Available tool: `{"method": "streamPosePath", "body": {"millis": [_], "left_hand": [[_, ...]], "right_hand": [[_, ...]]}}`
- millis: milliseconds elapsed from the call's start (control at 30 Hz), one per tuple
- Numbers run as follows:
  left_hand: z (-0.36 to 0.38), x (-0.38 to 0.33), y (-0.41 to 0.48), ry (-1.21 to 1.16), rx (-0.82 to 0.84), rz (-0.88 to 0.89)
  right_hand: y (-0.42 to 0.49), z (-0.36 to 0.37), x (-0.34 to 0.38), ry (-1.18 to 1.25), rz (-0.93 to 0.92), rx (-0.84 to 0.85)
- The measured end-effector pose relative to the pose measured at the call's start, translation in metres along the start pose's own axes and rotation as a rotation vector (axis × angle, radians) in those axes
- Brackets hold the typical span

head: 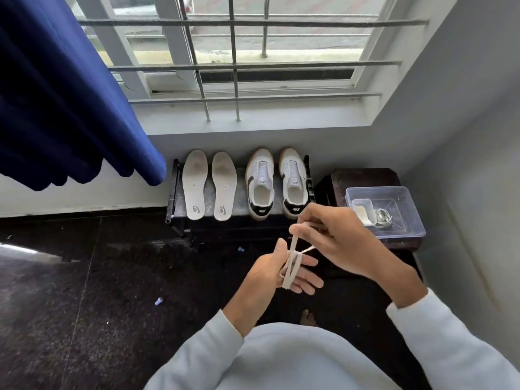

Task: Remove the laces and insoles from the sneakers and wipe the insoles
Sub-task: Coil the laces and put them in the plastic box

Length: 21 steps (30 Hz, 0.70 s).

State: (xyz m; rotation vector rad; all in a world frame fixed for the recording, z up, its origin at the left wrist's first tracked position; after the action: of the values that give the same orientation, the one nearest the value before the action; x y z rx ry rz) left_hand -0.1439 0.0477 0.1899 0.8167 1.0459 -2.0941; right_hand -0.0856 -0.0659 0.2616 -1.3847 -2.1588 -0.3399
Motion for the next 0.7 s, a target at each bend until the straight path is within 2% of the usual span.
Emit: {"method": "streamPosePath", "body": {"millis": [67, 167, 300, 400, 533, 600, 700], "left_hand": [[0.007, -0.005, 0.0, -0.078, 0.069, 0.026], [0.006, -0.013, -0.004, -0.179, -0.026, 0.128], [-0.004, -0.009, 0.001, -0.185, -0.201, 0.211], [-0.008, -0.001, 0.008, -0.076, -0.253, 0.186], [0.0, 0.018, 0.014, 0.078, -0.207, 0.084], [0.008, 0.026, 0.019, 0.103, -0.145, 0.007], [0.022, 0.024, 0.023, 0.065, -0.013, -0.029]], "right_hand": [[0.008, 0.015, -0.024, 0.108, 0.038, 0.036], [-0.011, 0.054, -0.042, 0.214, 0.055, 0.134], [-0.057, 0.083, -0.029, 0.098, -0.013, 0.227], [-0.062, 0.062, -0.012, 0.06, -0.082, 0.205], [-0.036, 0.011, -0.013, 0.071, -0.084, 0.026], [-0.02, -0.002, -0.028, 0.117, -0.023, -0.055], [-0.007, 0.02, -0.061, 0.181, 0.103, -0.017]]}}
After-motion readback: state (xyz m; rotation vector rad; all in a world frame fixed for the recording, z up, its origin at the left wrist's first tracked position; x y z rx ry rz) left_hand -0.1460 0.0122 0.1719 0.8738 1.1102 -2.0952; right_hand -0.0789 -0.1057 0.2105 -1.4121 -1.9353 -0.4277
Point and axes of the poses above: each hand's wrist, its own y-axis towards the middle knuckle, its own z-axis out of the palm, x = y × z, the point moved 6 cm from there along y, towards the middle knuckle, and after that the axes turned 12 degrees about -y, right-handed, at the moved point
